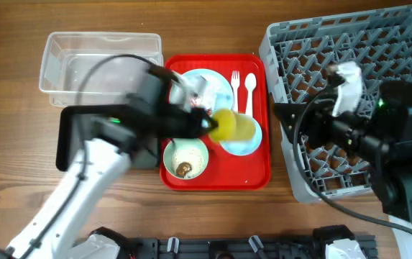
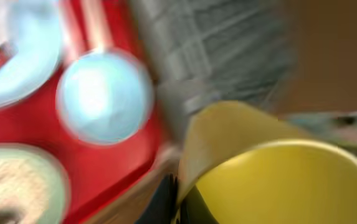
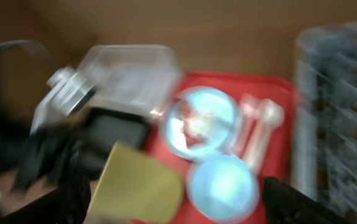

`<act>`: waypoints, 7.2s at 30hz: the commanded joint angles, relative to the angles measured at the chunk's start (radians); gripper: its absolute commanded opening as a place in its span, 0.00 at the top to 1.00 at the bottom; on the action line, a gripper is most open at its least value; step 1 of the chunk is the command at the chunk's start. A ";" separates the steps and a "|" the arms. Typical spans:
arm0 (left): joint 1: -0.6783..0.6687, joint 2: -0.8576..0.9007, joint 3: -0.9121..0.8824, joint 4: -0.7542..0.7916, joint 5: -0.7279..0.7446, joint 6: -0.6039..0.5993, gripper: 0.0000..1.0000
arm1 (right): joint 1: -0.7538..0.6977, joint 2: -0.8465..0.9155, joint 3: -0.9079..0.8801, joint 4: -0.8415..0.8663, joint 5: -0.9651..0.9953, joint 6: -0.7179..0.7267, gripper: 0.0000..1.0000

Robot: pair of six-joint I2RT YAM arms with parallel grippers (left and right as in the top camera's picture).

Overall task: Sort waste into correct bins and load items into the dishwasher rack
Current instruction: 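Grasp the yellow cup with the left gripper and lift it, then hand the yellow cup to the right gripper and place it in the rack, then grasp the green rice bowl with the left gripper, then tip the green bowl over the black tray to dump the rice, then set the green bowl back on the red tray with the left gripper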

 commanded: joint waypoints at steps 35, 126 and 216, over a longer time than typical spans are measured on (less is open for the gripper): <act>0.274 -0.010 0.014 0.322 0.840 -0.100 0.96 | 0.288 0.193 0.013 0.338 -0.486 -0.027 0.32; -0.312 0.379 -0.194 0.099 -0.706 0.005 0.88 | -0.173 0.146 0.153 -0.323 0.290 0.114 0.34; -0.250 0.182 -0.031 -0.127 -0.674 -0.065 0.46 | -0.173 0.145 0.153 -0.297 0.290 0.132 0.27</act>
